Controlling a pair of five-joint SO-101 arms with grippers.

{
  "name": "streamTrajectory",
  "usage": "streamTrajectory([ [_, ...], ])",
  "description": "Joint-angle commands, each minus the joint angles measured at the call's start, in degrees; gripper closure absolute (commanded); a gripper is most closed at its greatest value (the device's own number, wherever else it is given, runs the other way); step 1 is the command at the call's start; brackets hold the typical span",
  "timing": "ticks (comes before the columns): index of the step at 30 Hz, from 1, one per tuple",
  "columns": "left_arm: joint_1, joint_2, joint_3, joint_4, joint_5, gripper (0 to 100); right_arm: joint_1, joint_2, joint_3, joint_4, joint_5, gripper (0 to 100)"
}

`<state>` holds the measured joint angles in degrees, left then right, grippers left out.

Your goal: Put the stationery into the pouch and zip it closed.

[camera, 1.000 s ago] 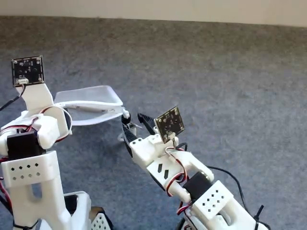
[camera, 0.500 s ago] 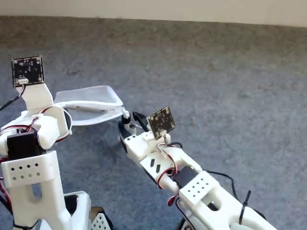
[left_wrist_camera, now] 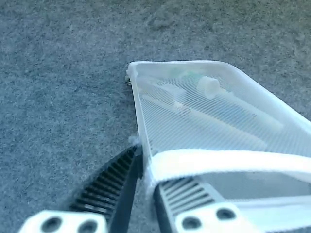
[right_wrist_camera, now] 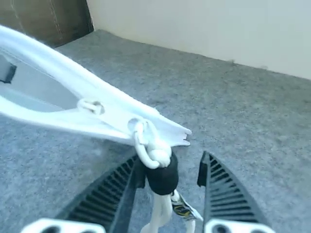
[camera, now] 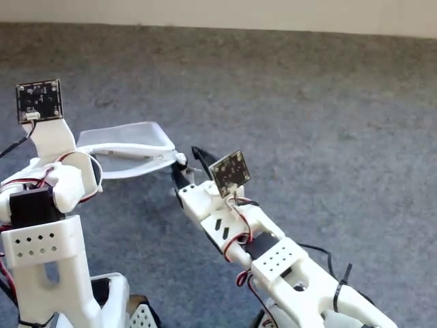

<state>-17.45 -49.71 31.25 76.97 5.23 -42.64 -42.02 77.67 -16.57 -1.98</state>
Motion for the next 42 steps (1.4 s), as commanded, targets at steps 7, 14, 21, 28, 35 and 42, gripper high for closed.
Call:
streamTrajectory([
  [7, 1.2, -1.9, -0.9, -0.2, -0.4, 99, 0.3, 0.5, 0.0, -1.3, 8.0, 82.6],
  [14, 1.2, -1.9, -0.9, -0.2, -0.4, 99, 0.3, 0.5, 0.0, -1.4, 8.0, 87.9],
  [21, 1.2, -1.9, -0.9, -0.1, -0.5, 99, 0.4, 0.0, -0.1, -1.7, 8.2, 99.4],
  [28, 1.2, -1.8, -0.8, -0.2, -0.5, 99, 0.2, -9.8, 5.2, -1.3, 16.8, 99.4],
  [35, 1.2, -1.9, -1.1, -0.8, -0.7, 99, -2.2, -24.4, 9.6, 14.2, 16.6, 99.4],
  [42, 1.5, -1.9, -1.2, -2.2, -0.8, 95, -5.9, -36.3, 9.8, 27.7, 16.9, 99.4],
])
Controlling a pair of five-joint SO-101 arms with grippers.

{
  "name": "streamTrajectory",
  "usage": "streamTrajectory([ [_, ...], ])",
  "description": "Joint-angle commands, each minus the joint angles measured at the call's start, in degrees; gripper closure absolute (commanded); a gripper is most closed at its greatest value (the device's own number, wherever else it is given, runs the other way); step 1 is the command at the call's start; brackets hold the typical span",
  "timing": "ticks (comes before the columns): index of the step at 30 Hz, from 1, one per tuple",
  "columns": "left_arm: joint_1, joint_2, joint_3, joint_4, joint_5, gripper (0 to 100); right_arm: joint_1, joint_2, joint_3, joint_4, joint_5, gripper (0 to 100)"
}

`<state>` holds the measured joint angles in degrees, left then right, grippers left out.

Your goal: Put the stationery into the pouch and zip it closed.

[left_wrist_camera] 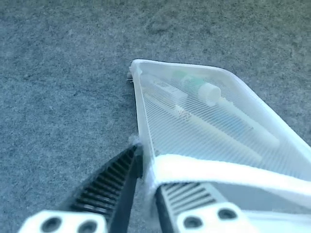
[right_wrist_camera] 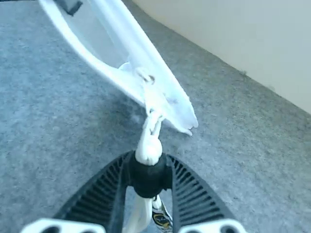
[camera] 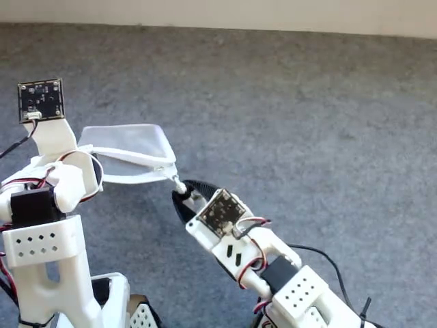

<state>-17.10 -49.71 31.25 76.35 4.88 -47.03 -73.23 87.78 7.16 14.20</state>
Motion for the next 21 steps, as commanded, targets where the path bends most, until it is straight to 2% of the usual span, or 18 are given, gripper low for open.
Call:
streamTrajectory([
  [1, 1.3, -1.9, -1.4, -1.7, -0.4, 94, -1.5, -7.2, -0.3, 5.7, 0.7, 99.4],
  [6, 2.9, -2.0, -2.4, -3.6, -0.7, 88, -2.0, -19.5, 0.0, 16.2, 0.8, 99.4],
  [11, 10.9, -2.0, -4.3, -3.9, -8.8, 88, -6.5, -32.1, 0.0, 28.4, 1.9, 99.4],
  [14, 13.7, -2.0, -6.4, -4.0, -12.3, 88, -8.5, -31.9, -0.3, 33.8, 5.3, 99.4],
  [21, 15.9, -2.0, -13.1, -4.0, -18.7, 88, -11.6, -32.2, -0.4, 39.4, 6.1, 99.4],
])
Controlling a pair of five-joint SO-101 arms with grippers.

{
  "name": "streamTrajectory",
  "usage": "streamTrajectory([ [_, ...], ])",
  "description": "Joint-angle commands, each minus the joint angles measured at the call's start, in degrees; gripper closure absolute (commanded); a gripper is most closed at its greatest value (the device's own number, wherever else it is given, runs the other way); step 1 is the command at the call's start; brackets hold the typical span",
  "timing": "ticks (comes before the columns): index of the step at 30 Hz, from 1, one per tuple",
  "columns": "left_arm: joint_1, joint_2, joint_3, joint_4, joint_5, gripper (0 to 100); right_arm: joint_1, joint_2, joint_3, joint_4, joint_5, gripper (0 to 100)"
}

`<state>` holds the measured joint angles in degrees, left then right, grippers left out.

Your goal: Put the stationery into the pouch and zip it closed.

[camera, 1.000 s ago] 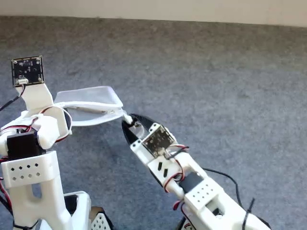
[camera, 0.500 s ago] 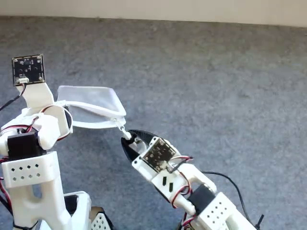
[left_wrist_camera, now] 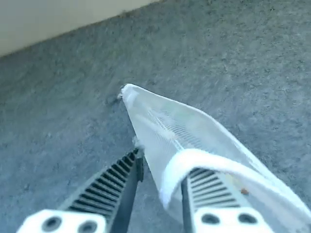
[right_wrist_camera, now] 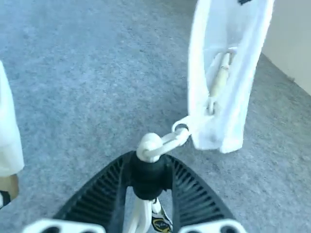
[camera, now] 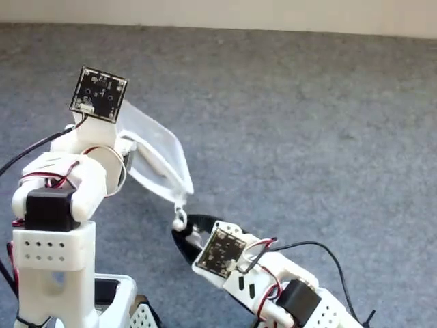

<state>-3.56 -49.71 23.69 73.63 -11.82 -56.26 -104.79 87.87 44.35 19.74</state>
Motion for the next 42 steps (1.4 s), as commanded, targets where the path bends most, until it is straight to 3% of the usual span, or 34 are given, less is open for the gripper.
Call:
streamTrajectory([
  [1, 3.1, -2.0, -6.0, -1.3, -2.9, 88, -3.0, -0.7, -0.6, 2.9, 0.5, 99.4],
  [12, 19.7, -1.5, -5.9, -3.2, -10.7, 88, -4.6, -0.7, -0.7, 5.7, 0.5, 99.4],
  [17, 25.9, -1.8, -5.9, -0.5, -13.9, 79, -4.4, -0.7, -4.0, 8.8, 0.5, 99.4],
  [24, 26.9, -1.9, -8.8, 0.4, -13.8, 79, -4.4, -0.7, -8.9, 12.7, 0.5, 99.4],
  [30, 34.0, -1.8, -12.0, 1.6, -10.3, 79, -4.3, -0.7, -9.3, 13.0, 0.4, 99.4],
  [34, 33.5, -1.9, -12.9, 1.9, -10.2, 79, -4.0, -0.7, -9.4, 13.0, 0.4, 99.4],
  [42, 30.1, -1.9, -22.5, 14.6, -10.6, 79, 6.9, -0.7, -15.2, 14.1, 0.1, 99.4],
])
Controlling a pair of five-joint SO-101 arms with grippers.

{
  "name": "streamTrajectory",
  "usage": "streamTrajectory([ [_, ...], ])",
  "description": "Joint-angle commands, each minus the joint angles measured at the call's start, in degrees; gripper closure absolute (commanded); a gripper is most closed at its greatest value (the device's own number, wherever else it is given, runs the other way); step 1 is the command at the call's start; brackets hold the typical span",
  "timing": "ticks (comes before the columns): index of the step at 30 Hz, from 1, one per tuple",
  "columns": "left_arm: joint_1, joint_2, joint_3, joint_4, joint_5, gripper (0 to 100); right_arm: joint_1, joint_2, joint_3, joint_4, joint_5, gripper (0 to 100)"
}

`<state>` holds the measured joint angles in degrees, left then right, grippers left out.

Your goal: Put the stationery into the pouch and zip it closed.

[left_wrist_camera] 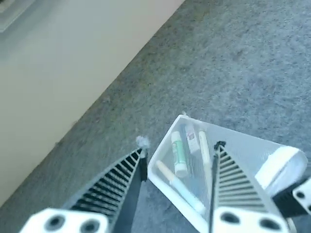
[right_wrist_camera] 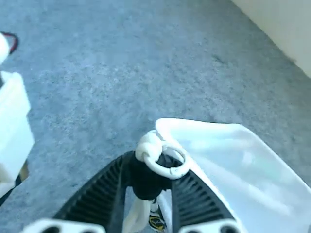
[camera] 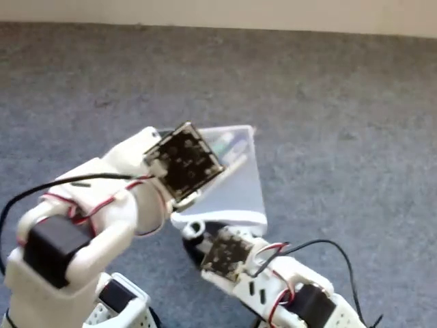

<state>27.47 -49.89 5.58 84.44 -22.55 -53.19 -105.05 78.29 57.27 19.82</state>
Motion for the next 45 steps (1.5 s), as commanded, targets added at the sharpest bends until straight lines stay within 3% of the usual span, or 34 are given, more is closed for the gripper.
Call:
streamTrajectory([
  [1, -0.9, -1.7, -4.8, 5.0, -0.4, 79, 4.6, -0.4, -6.7, 2.3, 0.0, 99.4],
  [9, -0.6, -1.7, -4.5, 11.4, -7.4, 79, 13.6, -0.4, -13.6, 5.6, 0.3, 99.4],
  [23, 1.4, -1.7, 10.8, 10.7, -7.7, 77, 22.2, -0.4, -13.9, 3.6, -0.1, 99.4],
  [31, 2.9, -1.8, 22.5, -3.4, -7.6, 78, 23.2, -0.4, -13.9, 3.0, -0.1, 99.4],
  [42, 2.8, -1.8, 36.5, -26.5, -2.1, 78, 23.4, -0.4, -13.8, 0.7, -3.3, 99.4],
  [45, 2.6, -1.8, 39.6, -31.5, 0.3, 78, 26.5, -0.4, -13.5, -1.7, -3.7, 99.4],
])
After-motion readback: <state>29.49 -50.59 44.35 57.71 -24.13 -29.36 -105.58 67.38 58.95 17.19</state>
